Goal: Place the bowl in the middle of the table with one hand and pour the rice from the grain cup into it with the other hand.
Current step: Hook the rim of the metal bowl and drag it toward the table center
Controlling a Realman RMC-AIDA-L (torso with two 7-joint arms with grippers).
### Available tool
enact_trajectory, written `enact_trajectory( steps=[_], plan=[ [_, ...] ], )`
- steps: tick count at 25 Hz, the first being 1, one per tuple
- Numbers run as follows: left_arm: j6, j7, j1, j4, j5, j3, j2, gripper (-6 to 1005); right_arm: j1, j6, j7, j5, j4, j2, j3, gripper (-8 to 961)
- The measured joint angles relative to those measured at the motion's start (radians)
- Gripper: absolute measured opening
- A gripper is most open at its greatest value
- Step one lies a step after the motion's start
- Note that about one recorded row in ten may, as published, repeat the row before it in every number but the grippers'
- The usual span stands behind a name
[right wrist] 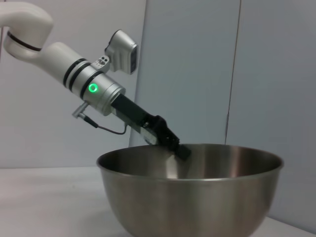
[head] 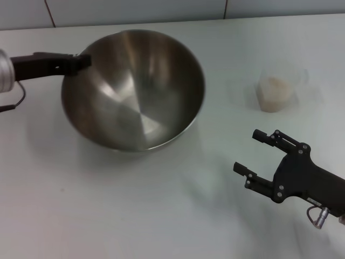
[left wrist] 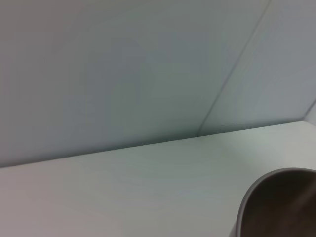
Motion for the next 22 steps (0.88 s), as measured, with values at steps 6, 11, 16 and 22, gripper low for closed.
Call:
enact_trajectory(
  steps=[6, 11, 16, 22],
  plan=[
    [-0.009, -0.006, -0.042, -0.008, -0.001, 0.029, -0.003, 48, 0.0, -0.002, 0.0, 0.0, 0.001, 0.001, 0.0, 679],
    [-0.025, -0.008, -0.063, -0.019, -0.003, 0.053, -0.004, 50, -0.005, -0.006, -0.005, 0.0, 0.008, 0.001, 0.0, 677],
    [-0.068, -0.008, -0.095, -0.069, -0.007, 0.099, -0.006, 51, -0.009, -0.007, -0.006, 0.0, 0.009, 0.002, 0.0, 675],
    [-0.093, 0.0, -0.112, -0.098, -0.017, 0.124, -0.007, 53, -0.011, -0.008, -0.007, 0.0, 0.009, 0.002, 0.0, 673]
  ],
)
